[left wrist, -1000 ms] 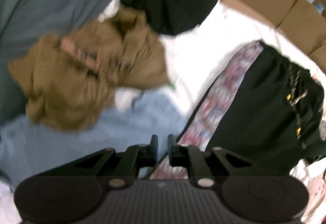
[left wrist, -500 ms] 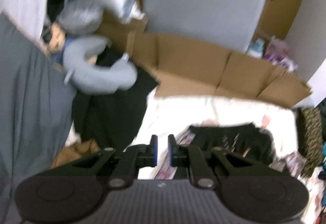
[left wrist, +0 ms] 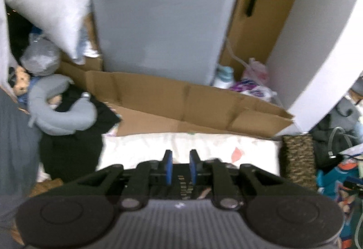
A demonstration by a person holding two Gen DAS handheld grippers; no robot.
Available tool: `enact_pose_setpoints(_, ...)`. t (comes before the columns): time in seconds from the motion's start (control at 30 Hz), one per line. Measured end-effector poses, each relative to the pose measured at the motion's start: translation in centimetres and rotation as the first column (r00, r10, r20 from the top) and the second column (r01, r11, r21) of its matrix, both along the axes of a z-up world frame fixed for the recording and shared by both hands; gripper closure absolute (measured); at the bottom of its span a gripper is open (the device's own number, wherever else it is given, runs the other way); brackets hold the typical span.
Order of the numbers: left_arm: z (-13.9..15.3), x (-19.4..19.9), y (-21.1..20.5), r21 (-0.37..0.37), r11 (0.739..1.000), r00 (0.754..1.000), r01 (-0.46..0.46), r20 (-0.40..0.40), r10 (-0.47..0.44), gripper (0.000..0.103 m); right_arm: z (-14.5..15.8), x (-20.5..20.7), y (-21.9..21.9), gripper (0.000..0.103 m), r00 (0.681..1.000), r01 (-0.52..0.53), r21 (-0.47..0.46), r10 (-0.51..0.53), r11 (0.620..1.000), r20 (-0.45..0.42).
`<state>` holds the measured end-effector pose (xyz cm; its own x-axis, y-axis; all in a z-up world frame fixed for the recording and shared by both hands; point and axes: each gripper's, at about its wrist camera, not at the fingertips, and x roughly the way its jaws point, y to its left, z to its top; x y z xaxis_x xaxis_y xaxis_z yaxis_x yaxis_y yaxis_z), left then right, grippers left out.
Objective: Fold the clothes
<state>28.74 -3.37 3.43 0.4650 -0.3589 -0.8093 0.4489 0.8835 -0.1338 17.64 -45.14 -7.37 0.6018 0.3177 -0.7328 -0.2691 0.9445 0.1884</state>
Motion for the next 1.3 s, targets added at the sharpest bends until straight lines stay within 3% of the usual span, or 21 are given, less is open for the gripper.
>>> enact_pose_setpoints(0.27, -2.7, -3.8, -3.0, -0.029, 0.997, 0.998, 0.065, -0.003, -0.065, 0.081, -1.5, -4.1, -5.0, 0.063, 0.995, 0.099, 0.052, -0.100, 0.994, 0.017)
enact_pose_setpoints(0.53, -7.9, -6.4, -5.4, 0.037, 0.997, 0.996, 0.070, -0.054, -0.068, 0.077, -5.1, -9.9, -7.0, 0.063, 0.979, 0.199, 0.085, -0.202, 0.976, 0.032)
enact_pose_setpoints(0.73, -12.2, -9.1, -6.5, 0.032, 0.995, 0.990, 0.089, -0.114, -0.085, 0.072, -7.6, -12.7, -7.6, 0.063, 0.968, 0.248, 0.135, -0.249, 0.959, -0.014)
enact_pose_setpoints(0.9, -16.9, -10.9, -7.1, 0.029, 0.994, 0.979, 0.110, -0.178, -0.103, 0.072, -10.3, -13.6, -7.6, 0.063, 0.966, 0.259, 0.149, -0.256, 0.954, -0.038)
enact_pose_setpoints(1.17, -24.0, -12.6, -8.0, 0.052, 0.988, 0.967, 0.145, -0.217, -0.130, 0.072, -15.4, -13.4, -7.9, 0.063, 0.947, 0.322, 0.168, -0.313, 0.932, -0.079)
enact_pose_setpoints(1.3, -27.3, -13.3, -7.5, 0.033, 0.993, 0.965, 0.117, -0.241, -0.105, 0.072, -18.5, -13.2, -7.6, 0.063, 0.939, 0.342, 0.176, -0.329, 0.923, -0.101)
